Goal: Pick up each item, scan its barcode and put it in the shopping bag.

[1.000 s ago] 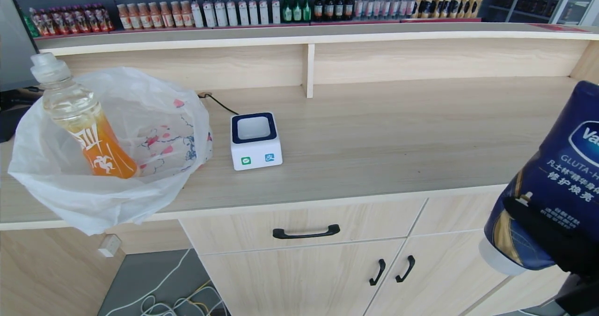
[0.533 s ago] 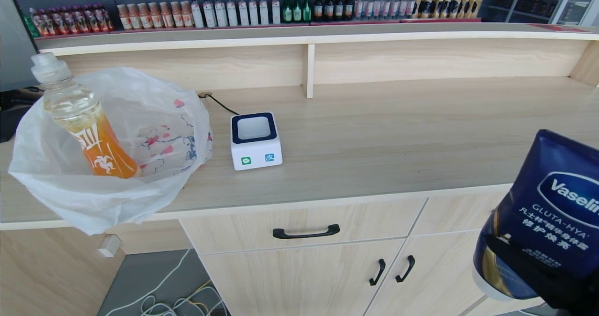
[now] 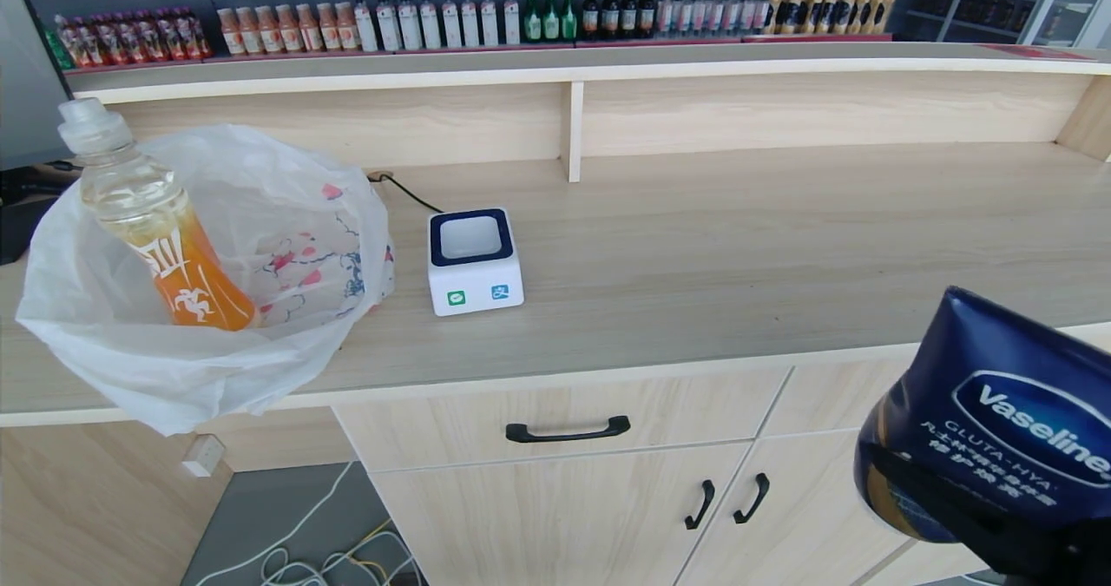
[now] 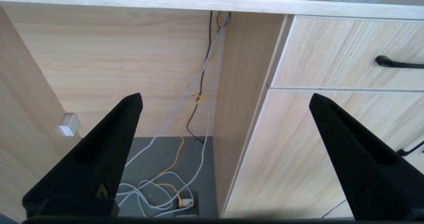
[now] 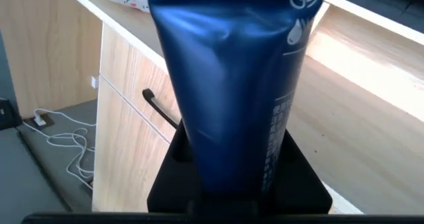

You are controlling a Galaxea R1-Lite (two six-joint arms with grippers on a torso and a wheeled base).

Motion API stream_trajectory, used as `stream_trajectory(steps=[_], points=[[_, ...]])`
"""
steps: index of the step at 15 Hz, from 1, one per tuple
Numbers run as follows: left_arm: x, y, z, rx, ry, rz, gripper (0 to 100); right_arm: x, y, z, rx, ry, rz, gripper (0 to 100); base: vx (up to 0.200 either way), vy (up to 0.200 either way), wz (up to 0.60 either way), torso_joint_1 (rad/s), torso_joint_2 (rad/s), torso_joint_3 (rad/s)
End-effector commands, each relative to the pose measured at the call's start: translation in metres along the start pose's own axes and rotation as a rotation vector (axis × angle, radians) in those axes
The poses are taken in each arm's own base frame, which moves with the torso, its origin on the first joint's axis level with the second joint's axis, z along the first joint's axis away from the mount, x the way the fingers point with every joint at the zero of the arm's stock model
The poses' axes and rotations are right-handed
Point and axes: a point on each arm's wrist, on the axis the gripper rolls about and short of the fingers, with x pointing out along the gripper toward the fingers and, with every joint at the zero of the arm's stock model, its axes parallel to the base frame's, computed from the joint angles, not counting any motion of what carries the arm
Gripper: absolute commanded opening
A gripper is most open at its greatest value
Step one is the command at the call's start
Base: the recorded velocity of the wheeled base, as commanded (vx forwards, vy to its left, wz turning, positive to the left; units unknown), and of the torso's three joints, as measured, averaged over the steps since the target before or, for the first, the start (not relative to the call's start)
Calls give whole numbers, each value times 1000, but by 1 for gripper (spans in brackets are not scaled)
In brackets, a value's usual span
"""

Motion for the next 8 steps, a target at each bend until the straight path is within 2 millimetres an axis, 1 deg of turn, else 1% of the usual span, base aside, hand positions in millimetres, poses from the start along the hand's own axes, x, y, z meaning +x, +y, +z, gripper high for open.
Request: stream_trajectory(steps=[1, 3, 5, 6, 8], points=[[0, 0, 0, 0, 0, -2, 100, 18, 4, 3, -27, -14, 51, 0, 0, 0, 0, 0, 0, 0], [0, 0, 0, 0, 0, 0, 100, 23, 10, 10, -49, -51, 94, 0, 0, 0, 0, 0, 0, 0], [0, 0, 0, 0, 0, 0, 100, 25, 13, 11, -128, -63, 112, 0, 0, 0, 0, 0, 0, 0], [0, 0, 0, 0, 0, 0, 100, 27, 14, 9, -212, -69, 110, 0, 0, 0, 0, 0, 0, 0], [0, 0, 0, 0, 0, 0, 100, 26, 19, 12, -265, -99, 138, 0, 0, 0, 0, 0, 0, 0]])
